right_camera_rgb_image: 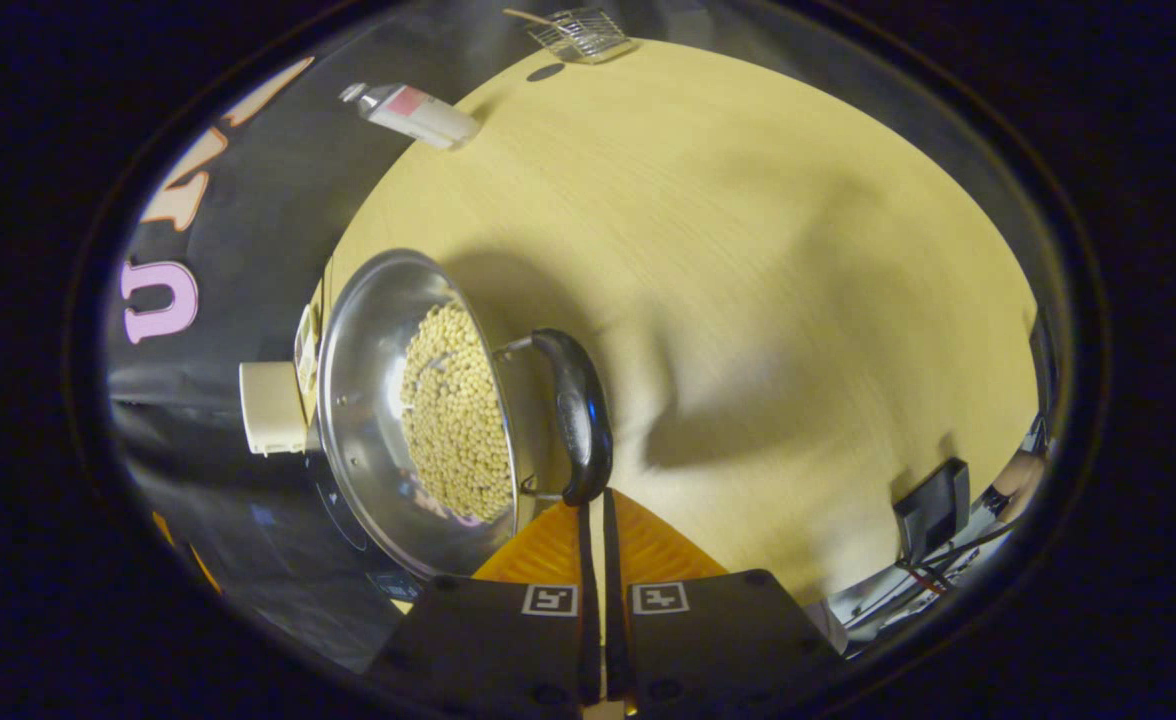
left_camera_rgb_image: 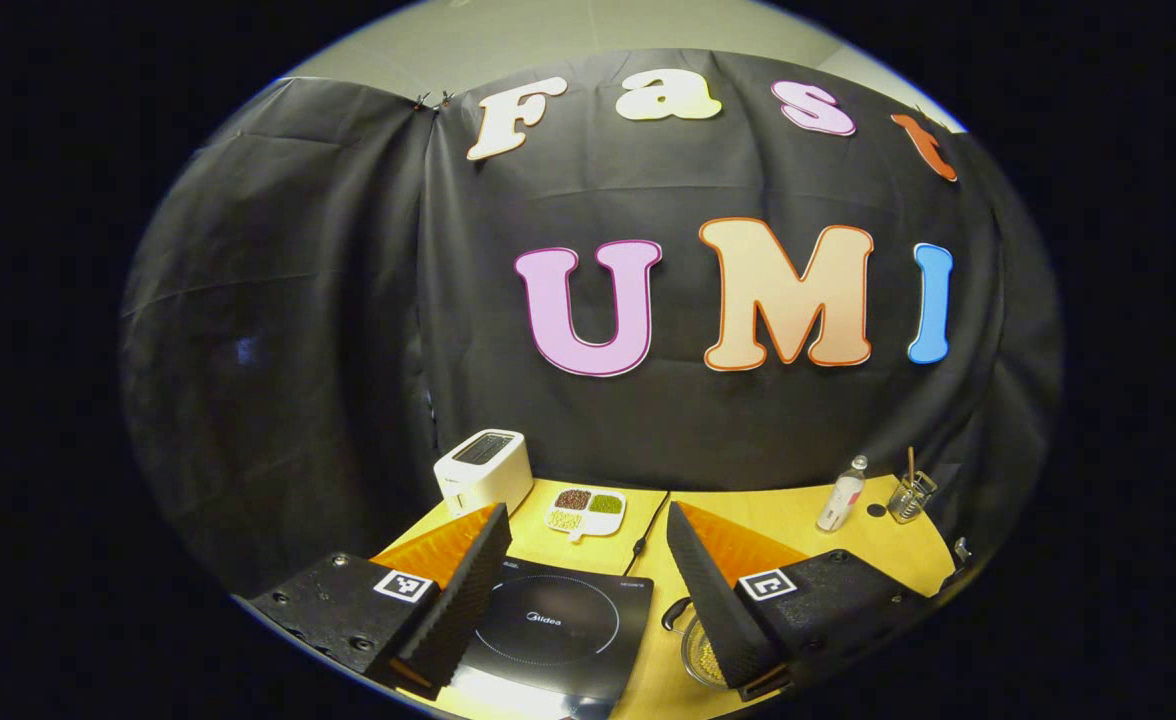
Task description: First push the handle of the pot to place it horizontally, then grasp the pot with both hands and set it on the induction cooktop.
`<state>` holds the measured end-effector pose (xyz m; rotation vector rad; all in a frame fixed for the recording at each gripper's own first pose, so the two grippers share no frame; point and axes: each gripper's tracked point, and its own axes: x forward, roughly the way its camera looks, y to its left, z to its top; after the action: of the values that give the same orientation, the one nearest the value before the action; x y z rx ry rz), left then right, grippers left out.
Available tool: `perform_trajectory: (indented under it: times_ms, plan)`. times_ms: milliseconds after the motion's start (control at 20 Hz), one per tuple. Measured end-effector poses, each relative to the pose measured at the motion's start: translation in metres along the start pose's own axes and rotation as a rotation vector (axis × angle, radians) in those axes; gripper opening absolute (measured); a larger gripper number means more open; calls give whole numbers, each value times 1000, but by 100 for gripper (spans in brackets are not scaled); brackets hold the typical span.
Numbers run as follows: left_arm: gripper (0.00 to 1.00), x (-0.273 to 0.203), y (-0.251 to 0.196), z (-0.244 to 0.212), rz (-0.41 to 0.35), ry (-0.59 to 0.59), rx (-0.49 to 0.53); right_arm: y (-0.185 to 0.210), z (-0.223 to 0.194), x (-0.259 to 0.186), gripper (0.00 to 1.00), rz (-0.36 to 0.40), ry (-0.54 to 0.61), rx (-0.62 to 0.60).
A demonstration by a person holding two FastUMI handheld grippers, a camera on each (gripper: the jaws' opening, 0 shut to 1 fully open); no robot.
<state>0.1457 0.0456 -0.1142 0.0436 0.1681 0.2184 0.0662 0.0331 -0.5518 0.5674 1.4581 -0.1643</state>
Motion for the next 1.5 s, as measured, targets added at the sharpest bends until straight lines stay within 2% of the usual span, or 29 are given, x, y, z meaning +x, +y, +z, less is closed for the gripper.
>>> perform_trajectory:
  times_ms: [50,700,1150,1200,1300,1350,1400,1450,1500]
  plan:
    - [94,-1,2,-3,9,6,-3,0,3,2,6,3,-2,6]
    - [95,-18,27,-28,129,71,-30,9,40,8,5,45,-2,2]
    - [95,-23,25,-46,150,121,-26,10,46,12,5,57,-1,6]
    - [96,-21,24,-49,147,128,-29,11,47,10,0,61,-3,9]
    - [94,-18,21,-53,136,140,-36,10,44,4,0,64,-11,9]
    - [95,-16,18,-55,131,146,-38,11,42,0,18,73,-16,3]
    - [96,-12,15,-58,125,153,-38,10,42,-6,1,76,-24,-3]
    - [95,-9,12,-60,117,163,-37,10,41,-9,18,83,-33,-5]
    - [95,-6,9,-62,108,171,-36,11,40,-11,18,88,-37,-15]
